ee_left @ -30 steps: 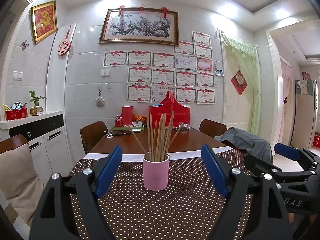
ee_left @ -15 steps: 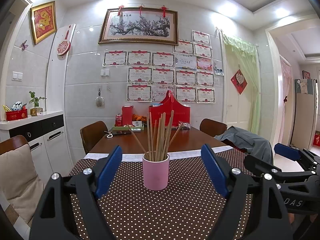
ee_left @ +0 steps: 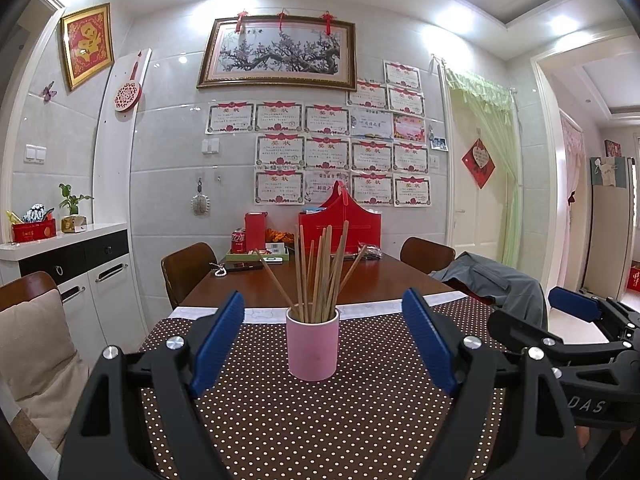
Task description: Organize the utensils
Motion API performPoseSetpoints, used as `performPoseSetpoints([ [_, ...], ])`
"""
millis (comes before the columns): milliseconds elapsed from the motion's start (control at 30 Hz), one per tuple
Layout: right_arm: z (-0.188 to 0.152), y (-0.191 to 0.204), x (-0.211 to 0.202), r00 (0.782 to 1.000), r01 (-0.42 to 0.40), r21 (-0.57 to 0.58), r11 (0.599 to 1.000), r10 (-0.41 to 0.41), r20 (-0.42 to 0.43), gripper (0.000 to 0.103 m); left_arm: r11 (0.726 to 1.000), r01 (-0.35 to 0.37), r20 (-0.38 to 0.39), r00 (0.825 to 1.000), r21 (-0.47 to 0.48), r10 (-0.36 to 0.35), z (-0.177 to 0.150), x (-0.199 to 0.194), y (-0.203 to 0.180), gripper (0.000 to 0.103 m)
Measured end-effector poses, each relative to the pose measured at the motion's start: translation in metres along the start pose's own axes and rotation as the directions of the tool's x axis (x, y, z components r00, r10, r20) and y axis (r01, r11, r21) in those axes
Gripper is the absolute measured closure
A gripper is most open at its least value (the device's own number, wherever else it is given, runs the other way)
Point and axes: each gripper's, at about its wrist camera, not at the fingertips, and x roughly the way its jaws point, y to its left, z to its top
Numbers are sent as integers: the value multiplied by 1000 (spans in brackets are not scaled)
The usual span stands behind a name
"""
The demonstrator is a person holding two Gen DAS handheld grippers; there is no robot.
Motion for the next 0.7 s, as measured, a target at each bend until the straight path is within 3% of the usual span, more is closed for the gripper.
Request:
performPoseSetpoints([
  [533, -2, 1, 1, 1000, 0, -1, 1000, 0, -3, 7, 1000, 1, -6, 1000, 2, -1, -3, 1, 2, 23],
  [700, -7, 3, 8, 1000, -3, -9, 1000, 2, -29, 7, 1000, 7, -44, 999, -10, -7, -7, 9, 9, 23],
])
